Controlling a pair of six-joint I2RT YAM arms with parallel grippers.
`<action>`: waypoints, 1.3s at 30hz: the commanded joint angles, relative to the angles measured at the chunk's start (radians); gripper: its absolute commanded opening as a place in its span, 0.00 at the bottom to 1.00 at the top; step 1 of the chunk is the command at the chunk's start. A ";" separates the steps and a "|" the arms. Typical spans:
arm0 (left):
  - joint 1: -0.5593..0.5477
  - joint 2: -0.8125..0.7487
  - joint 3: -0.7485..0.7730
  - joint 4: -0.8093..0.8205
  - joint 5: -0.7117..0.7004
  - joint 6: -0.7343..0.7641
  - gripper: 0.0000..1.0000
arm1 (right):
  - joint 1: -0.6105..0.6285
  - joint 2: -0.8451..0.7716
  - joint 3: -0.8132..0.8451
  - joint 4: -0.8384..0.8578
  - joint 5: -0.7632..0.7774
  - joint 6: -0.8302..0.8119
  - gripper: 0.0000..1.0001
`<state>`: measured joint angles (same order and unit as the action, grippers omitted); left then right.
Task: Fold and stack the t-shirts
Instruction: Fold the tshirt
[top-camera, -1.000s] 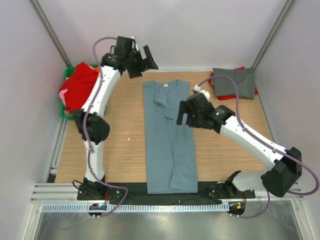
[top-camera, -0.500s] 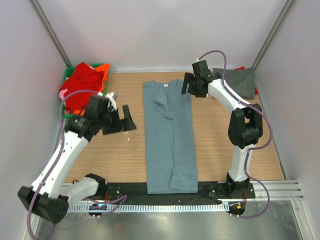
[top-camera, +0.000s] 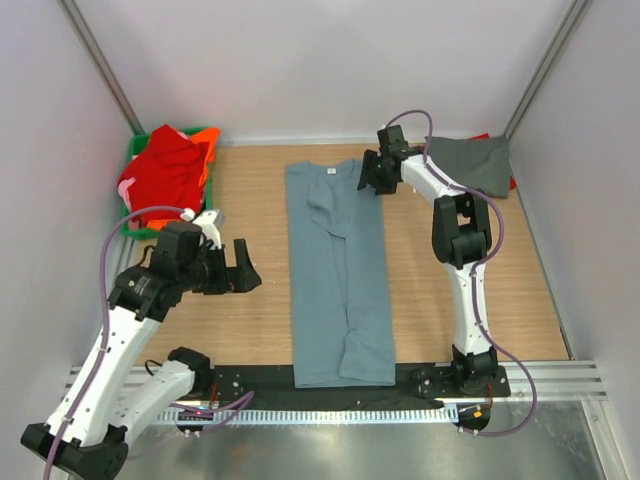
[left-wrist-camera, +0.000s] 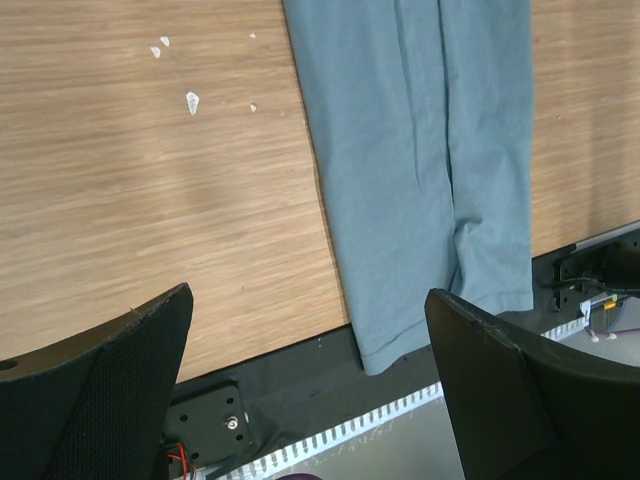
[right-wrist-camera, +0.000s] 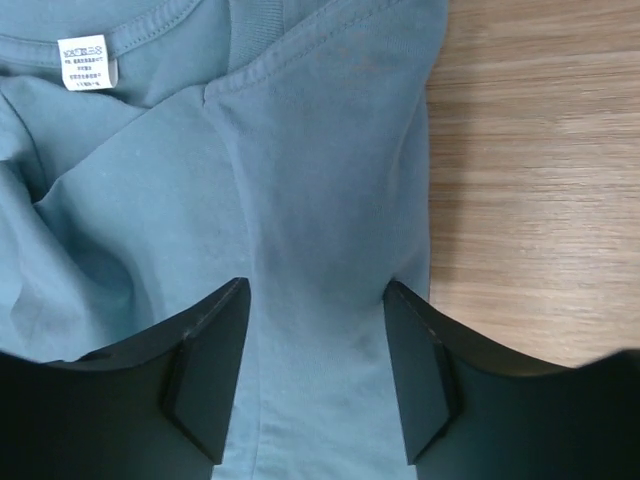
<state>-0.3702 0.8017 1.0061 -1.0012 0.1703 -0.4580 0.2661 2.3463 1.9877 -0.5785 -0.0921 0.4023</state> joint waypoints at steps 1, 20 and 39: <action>-0.001 0.002 -0.017 0.018 0.055 0.025 0.99 | 0.002 0.008 -0.009 0.085 -0.008 0.018 0.60; 0.002 -0.041 -0.115 0.102 0.147 -0.028 0.96 | -0.018 0.185 0.167 0.158 0.317 0.280 0.01; 0.057 0.021 -0.120 0.099 -0.009 -0.100 0.87 | 0.033 -0.260 0.031 0.056 0.417 0.178 0.81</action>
<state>-0.3183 0.8062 0.8864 -0.9318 0.2649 -0.5076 0.2802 2.3543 2.0449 -0.4500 0.1844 0.6598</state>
